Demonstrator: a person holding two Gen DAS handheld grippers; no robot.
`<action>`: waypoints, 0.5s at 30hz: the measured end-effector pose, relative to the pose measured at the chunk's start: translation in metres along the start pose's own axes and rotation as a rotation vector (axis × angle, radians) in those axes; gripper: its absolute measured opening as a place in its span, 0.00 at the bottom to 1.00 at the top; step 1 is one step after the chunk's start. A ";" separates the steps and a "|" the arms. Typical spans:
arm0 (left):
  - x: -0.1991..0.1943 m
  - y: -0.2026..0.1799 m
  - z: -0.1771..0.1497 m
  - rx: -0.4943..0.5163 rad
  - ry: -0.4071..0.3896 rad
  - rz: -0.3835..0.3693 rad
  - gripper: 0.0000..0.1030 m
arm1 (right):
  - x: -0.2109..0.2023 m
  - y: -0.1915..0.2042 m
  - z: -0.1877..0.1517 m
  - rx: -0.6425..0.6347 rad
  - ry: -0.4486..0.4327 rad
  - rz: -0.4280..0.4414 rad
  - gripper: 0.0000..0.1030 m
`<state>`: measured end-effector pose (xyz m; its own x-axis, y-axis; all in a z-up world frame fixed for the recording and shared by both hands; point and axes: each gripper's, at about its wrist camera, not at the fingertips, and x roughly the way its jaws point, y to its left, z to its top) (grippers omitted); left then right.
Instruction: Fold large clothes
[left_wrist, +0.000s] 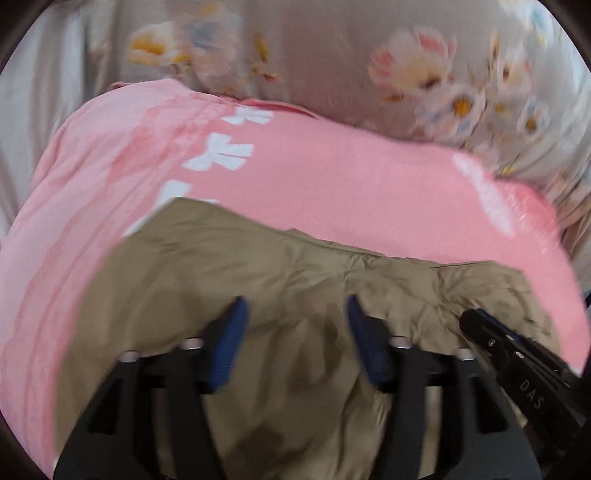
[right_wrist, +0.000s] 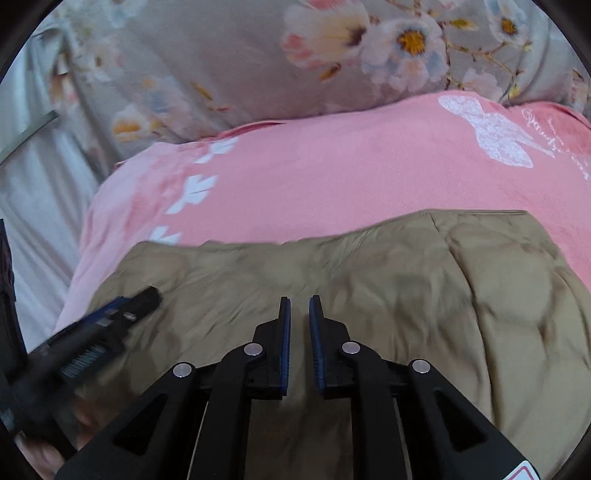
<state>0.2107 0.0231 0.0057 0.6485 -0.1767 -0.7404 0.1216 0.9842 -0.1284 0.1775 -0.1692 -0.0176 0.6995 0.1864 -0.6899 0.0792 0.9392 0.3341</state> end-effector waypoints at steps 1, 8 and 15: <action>-0.021 0.018 -0.005 -0.026 -0.017 0.015 0.76 | -0.011 0.006 -0.010 -0.019 -0.001 -0.007 0.13; -0.082 0.138 -0.065 -0.261 0.075 0.043 0.76 | -0.025 0.027 -0.066 -0.030 0.036 -0.011 0.13; -0.060 0.177 -0.107 -0.443 0.113 -0.034 0.77 | -0.012 0.031 -0.079 -0.065 0.046 -0.046 0.13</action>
<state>0.1129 0.2083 -0.0432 0.5609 -0.2311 -0.7950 -0.2074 0.8904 -0.4052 0.1156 -0.1199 -0.0498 0.6627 0.1543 -0.7328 0.0631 0.9636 0.2599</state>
